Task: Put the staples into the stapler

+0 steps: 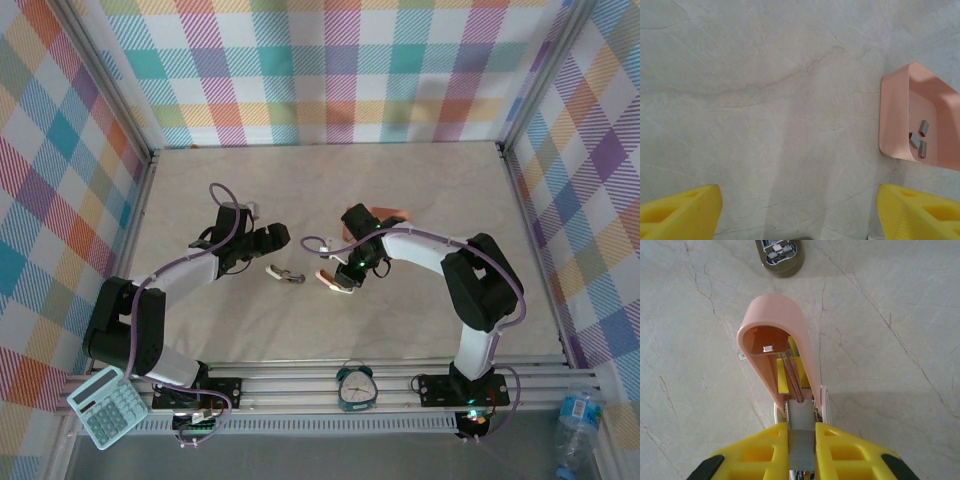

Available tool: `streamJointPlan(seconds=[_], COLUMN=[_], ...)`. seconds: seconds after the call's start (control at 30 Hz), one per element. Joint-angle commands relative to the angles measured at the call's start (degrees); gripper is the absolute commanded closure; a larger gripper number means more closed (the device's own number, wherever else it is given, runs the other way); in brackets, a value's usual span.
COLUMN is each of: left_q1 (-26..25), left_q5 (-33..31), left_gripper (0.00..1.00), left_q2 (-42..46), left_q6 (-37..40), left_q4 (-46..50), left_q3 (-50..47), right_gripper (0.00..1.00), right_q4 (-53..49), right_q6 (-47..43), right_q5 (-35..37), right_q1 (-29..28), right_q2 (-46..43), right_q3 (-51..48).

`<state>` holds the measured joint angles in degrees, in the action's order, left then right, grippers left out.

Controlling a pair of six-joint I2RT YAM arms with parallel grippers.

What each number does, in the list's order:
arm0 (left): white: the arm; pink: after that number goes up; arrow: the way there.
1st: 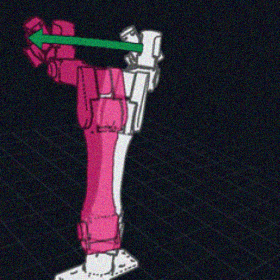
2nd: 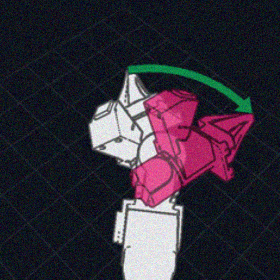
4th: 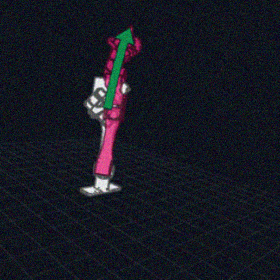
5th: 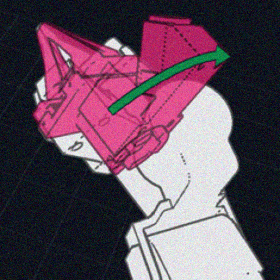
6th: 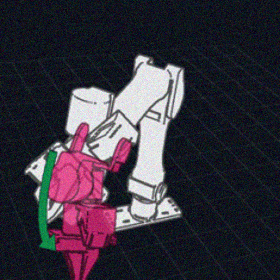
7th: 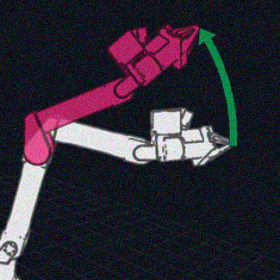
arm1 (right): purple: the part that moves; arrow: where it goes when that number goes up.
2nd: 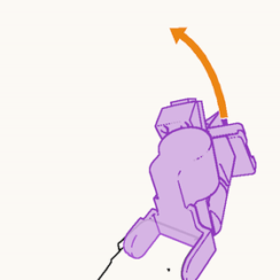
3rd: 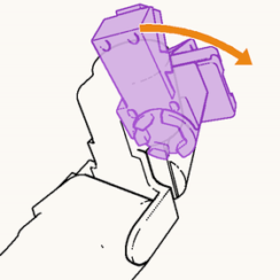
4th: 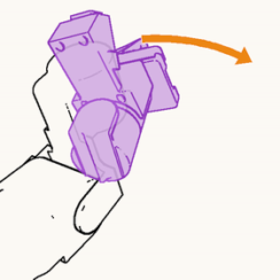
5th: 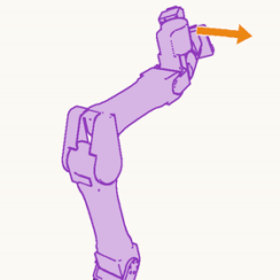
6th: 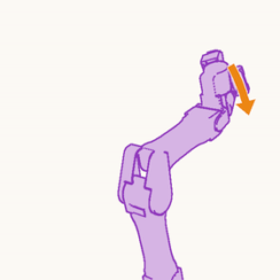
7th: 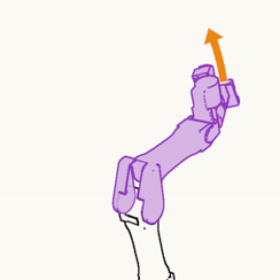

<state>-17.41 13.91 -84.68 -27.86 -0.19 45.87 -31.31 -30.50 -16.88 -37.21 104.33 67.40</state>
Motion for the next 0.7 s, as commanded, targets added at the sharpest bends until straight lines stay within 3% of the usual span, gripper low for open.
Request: streamJointPlan(seconds=[0.0, 0.67], left_q1=[1.1, 1.1], left_q5=[-0.1, -0.4], left_gripper=[0.19, 0.20], left_q2=[0.1, 0.8], left_q6=[-0.1, 0.1], left_q4=[-0.8, -0.5], left_q3=[-0.8, -0.8], right_gripper=[0.84, 0.85], right_q4=[-1.3, -2.3], right_q6=[-1.6, -2.3], right_q5=[-0.1, 0.2], right_q1=[-0.6, -0.9], right_q2=[-0.8, -1.5], right_q3=[-0.1, 0.5])
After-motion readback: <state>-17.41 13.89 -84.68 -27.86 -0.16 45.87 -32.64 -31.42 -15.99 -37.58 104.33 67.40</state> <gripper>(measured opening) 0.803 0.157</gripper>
